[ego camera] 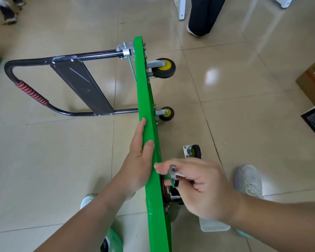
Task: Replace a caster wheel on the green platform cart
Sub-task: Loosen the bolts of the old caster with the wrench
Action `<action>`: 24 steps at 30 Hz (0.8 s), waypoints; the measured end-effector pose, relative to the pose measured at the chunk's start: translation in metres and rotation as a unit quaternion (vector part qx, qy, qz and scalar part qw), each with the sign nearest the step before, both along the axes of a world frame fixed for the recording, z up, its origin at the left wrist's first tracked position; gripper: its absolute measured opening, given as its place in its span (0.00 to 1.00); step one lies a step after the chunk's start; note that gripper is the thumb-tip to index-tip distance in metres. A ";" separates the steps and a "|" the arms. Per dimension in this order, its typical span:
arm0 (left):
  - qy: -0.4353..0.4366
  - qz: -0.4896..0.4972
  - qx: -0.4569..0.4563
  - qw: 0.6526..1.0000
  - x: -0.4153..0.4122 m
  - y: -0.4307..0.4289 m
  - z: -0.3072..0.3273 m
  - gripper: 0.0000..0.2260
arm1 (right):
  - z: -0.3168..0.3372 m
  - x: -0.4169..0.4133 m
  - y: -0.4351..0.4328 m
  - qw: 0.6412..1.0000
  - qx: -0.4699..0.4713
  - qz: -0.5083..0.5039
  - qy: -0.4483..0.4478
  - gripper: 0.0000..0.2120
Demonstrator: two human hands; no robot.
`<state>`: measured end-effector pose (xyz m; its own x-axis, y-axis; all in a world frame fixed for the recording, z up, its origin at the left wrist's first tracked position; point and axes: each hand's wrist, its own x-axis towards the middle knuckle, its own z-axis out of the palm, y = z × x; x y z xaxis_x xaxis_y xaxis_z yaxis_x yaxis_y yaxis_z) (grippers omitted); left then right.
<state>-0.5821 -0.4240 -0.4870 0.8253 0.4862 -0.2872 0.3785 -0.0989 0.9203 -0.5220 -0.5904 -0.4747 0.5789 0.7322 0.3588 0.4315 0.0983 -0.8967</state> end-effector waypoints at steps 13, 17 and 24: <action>0.000 0.000 0.003 1.000 0.001 0.000 0.001 0.25 | 0.023 0.049 0.028 0.932 -0.006 -0.092 0.351 0.11; 0.008 -0.012 0.010 1.000 0.000 0.001 0.003 0.25 | 0.020 0.066 0.044 0.903 -0.052 -0.108 0.413 0.08; 0.006 -0.014 0.014 1.000 0.000 0.004 -0.001 0.26 | 0.013 0.071 0.060 0.891 -0.124 -0.092 0.427 0.04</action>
<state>-0.5821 -0.4202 -0.4877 0.8351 0.4709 -0.2842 0.3864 -0.1346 0.9124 -0.4508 -0.5304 -0.4617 0.6818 0.5923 -0.4293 -0.4301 -0.1502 -0.8902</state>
